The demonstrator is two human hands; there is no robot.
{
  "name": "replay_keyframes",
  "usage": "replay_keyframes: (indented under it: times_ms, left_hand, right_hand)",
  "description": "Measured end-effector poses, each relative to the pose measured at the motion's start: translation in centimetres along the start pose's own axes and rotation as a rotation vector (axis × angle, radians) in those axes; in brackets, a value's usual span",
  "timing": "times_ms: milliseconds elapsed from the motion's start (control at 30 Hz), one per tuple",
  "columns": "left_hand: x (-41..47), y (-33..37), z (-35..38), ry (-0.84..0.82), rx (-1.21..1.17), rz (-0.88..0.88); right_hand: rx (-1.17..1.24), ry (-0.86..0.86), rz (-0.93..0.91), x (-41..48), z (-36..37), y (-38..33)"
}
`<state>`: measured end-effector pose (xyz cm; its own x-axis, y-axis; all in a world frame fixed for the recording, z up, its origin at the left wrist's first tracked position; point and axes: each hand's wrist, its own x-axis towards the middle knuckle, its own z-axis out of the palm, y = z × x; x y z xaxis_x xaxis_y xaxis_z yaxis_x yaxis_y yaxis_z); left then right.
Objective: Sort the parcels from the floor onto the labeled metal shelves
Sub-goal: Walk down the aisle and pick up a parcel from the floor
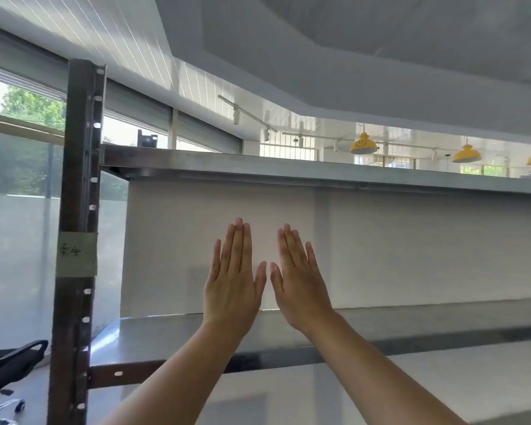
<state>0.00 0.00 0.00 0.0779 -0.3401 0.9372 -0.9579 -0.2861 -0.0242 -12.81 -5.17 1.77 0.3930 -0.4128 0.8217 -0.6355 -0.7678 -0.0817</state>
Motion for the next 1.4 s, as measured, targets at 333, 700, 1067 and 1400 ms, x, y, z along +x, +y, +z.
replay_keyframes:
  times_ms: [333, 700, 1067, 1400]
  left_hand:
    - [-0.2, 6.7, 2.3, -0.003, -0.082, 0.076]
    - [0.8, 14.3, 3.5, -0.009, -0.263, 0.116]
    - [1.4, 29.1, 3.8, -0.031, -0.437, 0.229]
    - [0.4, 45.1, 2.6, -0.036, -0.593, 0.342]
  right_hand:
    - [-0.131, -0.031, 0.082, -2.2, -3.0, 5.2]
    - [-0.241, -0.007, 0.179, -4.0, -6.5, 11.7]
    - [-0.416, -0.022, 0.315, -9.3, -15.2, 22.3]
    - [-0.525, 0.003, 0.419, -16.6, -25.4, 33.0]
